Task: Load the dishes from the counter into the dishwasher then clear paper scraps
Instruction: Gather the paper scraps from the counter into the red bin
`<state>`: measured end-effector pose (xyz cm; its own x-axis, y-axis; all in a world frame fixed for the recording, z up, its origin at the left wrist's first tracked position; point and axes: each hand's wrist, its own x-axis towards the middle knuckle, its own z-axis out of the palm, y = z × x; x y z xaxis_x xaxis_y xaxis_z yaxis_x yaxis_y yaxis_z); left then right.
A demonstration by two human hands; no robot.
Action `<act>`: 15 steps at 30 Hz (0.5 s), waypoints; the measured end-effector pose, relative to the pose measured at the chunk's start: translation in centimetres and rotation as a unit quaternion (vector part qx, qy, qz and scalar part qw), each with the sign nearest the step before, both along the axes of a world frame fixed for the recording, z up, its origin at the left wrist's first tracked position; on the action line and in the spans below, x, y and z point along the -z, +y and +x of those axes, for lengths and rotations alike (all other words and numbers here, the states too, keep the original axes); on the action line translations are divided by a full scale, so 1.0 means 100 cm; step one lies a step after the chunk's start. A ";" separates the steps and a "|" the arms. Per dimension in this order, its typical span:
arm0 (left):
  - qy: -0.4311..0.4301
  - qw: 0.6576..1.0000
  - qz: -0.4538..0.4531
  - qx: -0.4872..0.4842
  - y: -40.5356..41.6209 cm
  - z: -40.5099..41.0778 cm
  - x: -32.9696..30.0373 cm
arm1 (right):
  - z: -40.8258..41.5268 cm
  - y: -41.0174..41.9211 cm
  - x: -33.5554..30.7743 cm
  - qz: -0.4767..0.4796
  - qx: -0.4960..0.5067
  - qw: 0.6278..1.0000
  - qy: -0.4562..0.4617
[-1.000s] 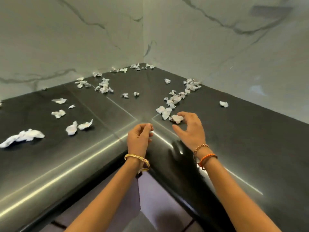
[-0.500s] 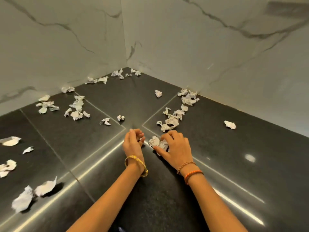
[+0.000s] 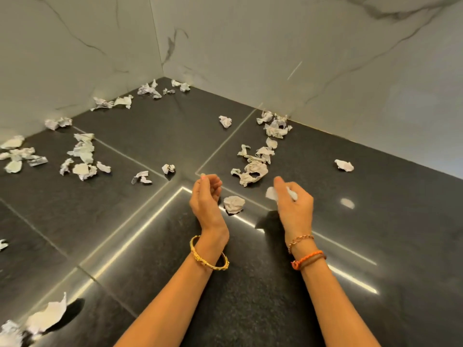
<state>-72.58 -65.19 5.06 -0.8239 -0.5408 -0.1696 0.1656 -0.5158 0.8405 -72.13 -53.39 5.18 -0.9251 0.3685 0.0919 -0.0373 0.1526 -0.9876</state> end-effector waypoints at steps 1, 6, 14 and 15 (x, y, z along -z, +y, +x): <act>0.009 1.000 0.022 0.018 -0.001 0.000 -0.002 | 0.000 -0.007 -0.004 -0.071 0.004 0.997 -0.011; 0.040 0.970 0.205 0.128 -0.006 -0.001 -0.007 | -0.011 -0.059 -0.030 -0.043 -0.068 0.994 0.072; 0.082 0.911 0.367 0.166 -0.017 -0.004 -0.017 | -0.007 -0.087 -0.017 0.366 -0.148 0.908 0.139; 0.071 0.914 0.368 0.156 -0.018 -0.006 -0.016 | -0.007 -0.081 -0.019 0.335 -0.153 0.920 0.136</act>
